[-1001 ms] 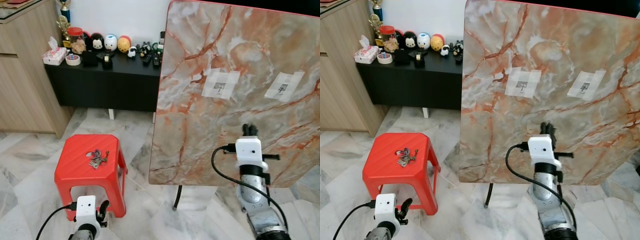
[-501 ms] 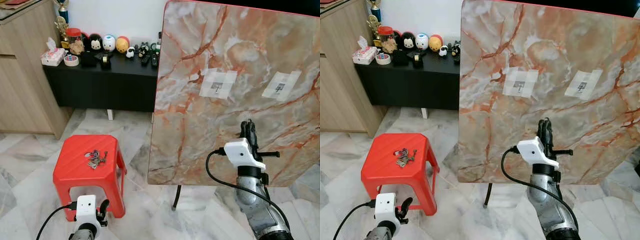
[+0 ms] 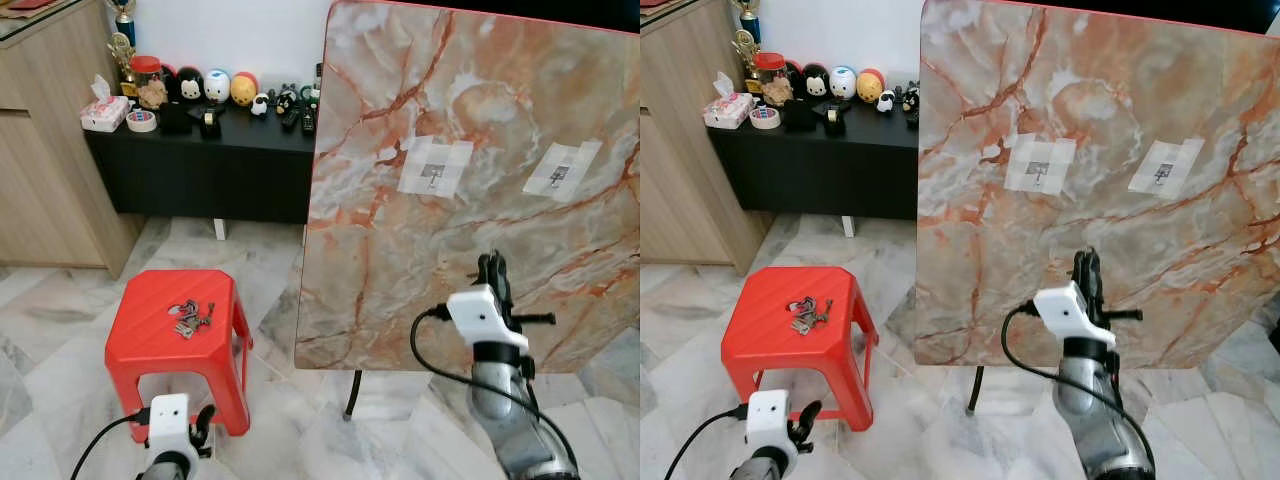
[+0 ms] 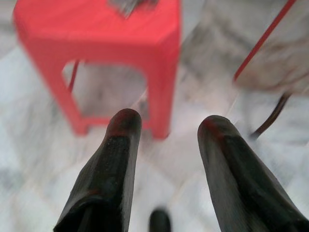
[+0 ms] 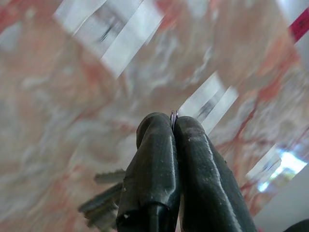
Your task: Hang keys on a hook
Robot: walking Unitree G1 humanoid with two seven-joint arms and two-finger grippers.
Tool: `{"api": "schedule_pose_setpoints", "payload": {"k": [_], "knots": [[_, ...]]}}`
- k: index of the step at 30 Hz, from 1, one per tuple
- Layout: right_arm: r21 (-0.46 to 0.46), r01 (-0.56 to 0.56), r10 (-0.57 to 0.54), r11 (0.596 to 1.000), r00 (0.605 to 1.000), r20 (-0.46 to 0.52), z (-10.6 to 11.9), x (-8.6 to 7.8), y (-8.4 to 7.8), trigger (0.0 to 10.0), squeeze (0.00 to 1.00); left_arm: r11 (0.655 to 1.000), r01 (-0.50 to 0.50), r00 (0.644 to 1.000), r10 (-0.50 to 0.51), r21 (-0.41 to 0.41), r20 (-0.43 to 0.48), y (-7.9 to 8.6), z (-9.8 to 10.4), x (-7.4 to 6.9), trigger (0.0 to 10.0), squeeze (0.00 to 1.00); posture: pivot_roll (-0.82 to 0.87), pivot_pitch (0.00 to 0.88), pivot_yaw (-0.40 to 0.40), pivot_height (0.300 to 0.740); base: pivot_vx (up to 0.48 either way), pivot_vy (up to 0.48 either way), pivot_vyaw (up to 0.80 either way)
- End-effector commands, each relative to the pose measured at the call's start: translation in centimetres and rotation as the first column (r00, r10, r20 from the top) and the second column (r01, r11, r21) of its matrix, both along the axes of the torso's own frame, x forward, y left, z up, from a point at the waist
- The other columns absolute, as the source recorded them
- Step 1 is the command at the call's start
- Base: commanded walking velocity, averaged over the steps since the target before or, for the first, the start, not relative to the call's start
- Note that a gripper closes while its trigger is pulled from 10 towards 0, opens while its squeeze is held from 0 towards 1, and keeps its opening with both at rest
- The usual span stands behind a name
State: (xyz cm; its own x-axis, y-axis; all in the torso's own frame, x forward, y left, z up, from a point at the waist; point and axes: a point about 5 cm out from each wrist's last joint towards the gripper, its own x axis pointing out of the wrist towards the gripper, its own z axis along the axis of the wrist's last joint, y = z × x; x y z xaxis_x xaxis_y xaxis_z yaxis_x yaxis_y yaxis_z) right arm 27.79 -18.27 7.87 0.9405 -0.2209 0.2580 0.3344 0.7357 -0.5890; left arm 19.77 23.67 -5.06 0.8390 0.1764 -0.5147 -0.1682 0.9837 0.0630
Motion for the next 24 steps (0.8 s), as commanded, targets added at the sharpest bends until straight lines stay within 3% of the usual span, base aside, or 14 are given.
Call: {"api": "schedule_pose_setpoints", "payload": {"k": [1,6,13,24], "knots": [[0.017,-0.004,0.003,1.000,1.000,0.018,0.5,0.0,-0.1,10.0,0.00,1.000,-0.027,0.998,0.027,-0.005,-0.063,0.1,-0.9,-1.4,10.0,0.00,0.05,0.048,-0.132,0.740,0.000,0.000,0.00],[0.032,-0.016,0.015,0.999,1.000,0.017,0.5,-0.1,0.2,10.0,0.00,0.995,-0.095,0.991,0.095,0.002,-0.090,1.3,-1.2,-2.5,10.0,0.00,0.05,0.050,-0.132,0.740,0.000,0.000,0.00],[0.046,-0.025,0.024,0.999,0.999,0.026,0.9,0.3,0.1,10.0,0.00,0.995,-0.100,0.985,0.102,0.020,-0.142,1.4,-1.8,-3.5,10.0,0.00,0.05,0.043,-0.131,0.740,0.000,0.000,0.00],[0.056,-0.035,0.034,0.998,0.999,0.022,0.9,0.2,0.2,10.0,0.00,0.996,-0.094,0.985,0.093,-0.002,-0.143,0.9,-2.0,-3.6,10.0,0.00,0.06,0.019,-0.130,0.740,0.000,0.000,0.00]]}}
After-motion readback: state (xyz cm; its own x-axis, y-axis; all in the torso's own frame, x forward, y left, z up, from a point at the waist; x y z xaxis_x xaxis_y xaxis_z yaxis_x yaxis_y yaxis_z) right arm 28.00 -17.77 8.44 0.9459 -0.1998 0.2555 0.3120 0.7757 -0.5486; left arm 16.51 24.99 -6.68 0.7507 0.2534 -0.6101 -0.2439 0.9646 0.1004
